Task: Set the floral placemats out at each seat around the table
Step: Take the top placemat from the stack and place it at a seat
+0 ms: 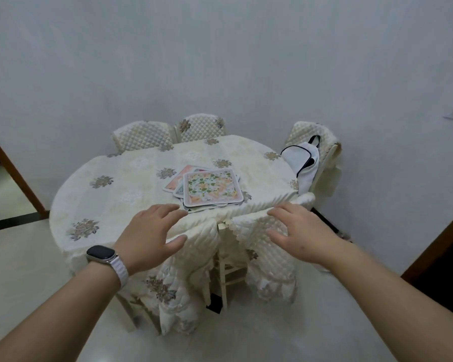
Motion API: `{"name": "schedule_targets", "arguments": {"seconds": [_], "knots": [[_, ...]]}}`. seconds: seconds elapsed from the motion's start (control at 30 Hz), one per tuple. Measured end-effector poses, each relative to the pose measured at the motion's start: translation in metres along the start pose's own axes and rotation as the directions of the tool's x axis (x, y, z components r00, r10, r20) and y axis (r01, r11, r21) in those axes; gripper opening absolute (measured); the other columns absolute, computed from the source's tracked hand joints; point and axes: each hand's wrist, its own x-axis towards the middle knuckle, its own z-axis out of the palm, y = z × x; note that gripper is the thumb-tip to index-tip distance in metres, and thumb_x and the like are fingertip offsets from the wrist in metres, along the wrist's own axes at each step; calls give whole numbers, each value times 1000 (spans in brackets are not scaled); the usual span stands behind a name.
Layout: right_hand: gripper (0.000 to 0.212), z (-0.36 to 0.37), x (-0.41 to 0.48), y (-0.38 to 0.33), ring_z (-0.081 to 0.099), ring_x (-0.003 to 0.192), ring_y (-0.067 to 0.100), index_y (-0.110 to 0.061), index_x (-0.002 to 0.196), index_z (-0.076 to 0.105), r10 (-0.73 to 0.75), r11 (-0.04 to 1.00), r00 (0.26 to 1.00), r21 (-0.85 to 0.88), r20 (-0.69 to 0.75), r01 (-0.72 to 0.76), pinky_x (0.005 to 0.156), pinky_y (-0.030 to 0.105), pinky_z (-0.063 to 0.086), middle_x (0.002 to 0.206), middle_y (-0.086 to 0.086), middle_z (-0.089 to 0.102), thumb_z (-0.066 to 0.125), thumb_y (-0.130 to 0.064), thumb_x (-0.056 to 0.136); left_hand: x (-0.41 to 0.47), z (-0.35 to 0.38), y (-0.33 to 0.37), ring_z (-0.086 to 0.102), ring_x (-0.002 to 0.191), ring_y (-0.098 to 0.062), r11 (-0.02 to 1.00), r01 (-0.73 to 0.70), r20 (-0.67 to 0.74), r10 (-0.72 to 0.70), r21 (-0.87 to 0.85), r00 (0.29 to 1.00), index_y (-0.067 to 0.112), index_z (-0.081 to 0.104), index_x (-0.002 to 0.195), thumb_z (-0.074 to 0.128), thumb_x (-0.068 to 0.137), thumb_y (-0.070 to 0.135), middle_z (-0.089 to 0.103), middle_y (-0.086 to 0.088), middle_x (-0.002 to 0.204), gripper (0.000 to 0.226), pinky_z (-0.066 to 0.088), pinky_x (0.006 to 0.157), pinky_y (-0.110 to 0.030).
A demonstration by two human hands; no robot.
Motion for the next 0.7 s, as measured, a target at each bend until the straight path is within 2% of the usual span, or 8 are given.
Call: {"name": "schedule_targets", "arguments": {"seconds": [0.2, 0.37, 0.57, 0.7], "knots": [[52, 25, 90, 65, 40, 128, 17, -27, 136, 46, -41, 997, 996, 70, 74, 36, 105, 38, 36, 139, -7, 45, 43, -54, 91, 86, 41, 1, 49, 123, -20, 990, 123, 52, -120, -66, 991, 28, 53, 133, 40, 81, 60, 54, 3, 135, 62, 43, 96, -39], [52, 31, 169, 111, 41, 127, 20, -27, 138, 45, -106, 993, 989, 58, 104, 100, 102, 39, 39, 141, -4, 45, 45, -52, 92, 148, 69, -2, 46, 126, -20, 977, 199, 92, -192, -74, 977, 28, 50, 135, 36, 81, 62, 51, 3, 139, 65, 41, 100, -39], [51, 51, 243, 127, 39, 128, 16, -26, 139, 43, -134, 982, 978, 151, 162, 109, 103, 36, 37, 142, -7, 43, 45, -49, 94, 189, 87, -38, 49, 123, -18, 959, 276, 119, -266, -70, 957, 28, 55, 132, 37, 79, 62, 54, 3, 136, 65, 44, 97, -36], [51, 80, 291, 129, 42, 124, 15, -28, 138, 44, -106, 982, 977, 177, 183, 74, 99, 35, 41, 139, -8, 45, 45, -51, 92, 215, 111, -72, 50, 121, -20, 948, 305, 142, -290, -95, 946, 25, 56, 130, 37, 79, 62, 55, 1, 134, 66, 45, 95, -37]]}}
